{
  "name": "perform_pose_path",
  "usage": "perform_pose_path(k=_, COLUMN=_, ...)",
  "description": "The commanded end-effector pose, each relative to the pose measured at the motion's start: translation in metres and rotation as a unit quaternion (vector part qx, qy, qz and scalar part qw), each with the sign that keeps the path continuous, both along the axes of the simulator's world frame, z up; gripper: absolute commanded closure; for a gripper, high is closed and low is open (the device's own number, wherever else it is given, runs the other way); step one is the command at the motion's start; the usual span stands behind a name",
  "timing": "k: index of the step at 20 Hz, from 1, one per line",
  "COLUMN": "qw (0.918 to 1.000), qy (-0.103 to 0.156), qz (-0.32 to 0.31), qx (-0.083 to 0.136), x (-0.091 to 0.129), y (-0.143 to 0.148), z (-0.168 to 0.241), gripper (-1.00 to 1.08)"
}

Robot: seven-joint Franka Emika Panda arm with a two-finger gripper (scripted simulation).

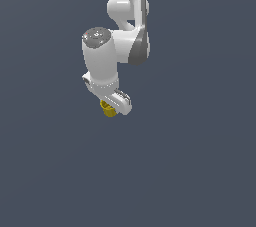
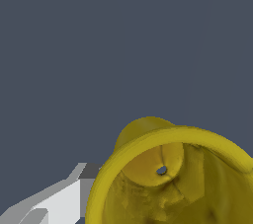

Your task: Pick up the object and move it to a goal position.

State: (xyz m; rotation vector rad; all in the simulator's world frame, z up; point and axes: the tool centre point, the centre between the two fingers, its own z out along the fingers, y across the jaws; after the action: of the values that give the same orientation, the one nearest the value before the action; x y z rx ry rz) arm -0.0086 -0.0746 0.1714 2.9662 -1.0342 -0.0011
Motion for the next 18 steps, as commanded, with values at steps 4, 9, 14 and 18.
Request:
perform_pose_path(k=4, qw=1.0000, qy=0.000, qz=0.000, qx=0.000, x=0.010, y=-0.009, z=0.060, gripper=1.08)
perform_pose_path(k=9, qw=1.0000, qy=0.000, qz=0.000, qx=0.000, x=0.019, y=-0.017, z=0.113, gripper=1.08)
perform_pose_path(k=14, qw=1.0000, qy=0.000, qz=0.000, qx=0.000, x=0.028, y=-0.025, z=0.162, gripper=1.08)
perform_pose_path(k=18, qw=1.0000, qy=0.000, qz=0.000, qx=-0.001, x=0.035, y=-0.030, z=0.196, gripper=1.08)
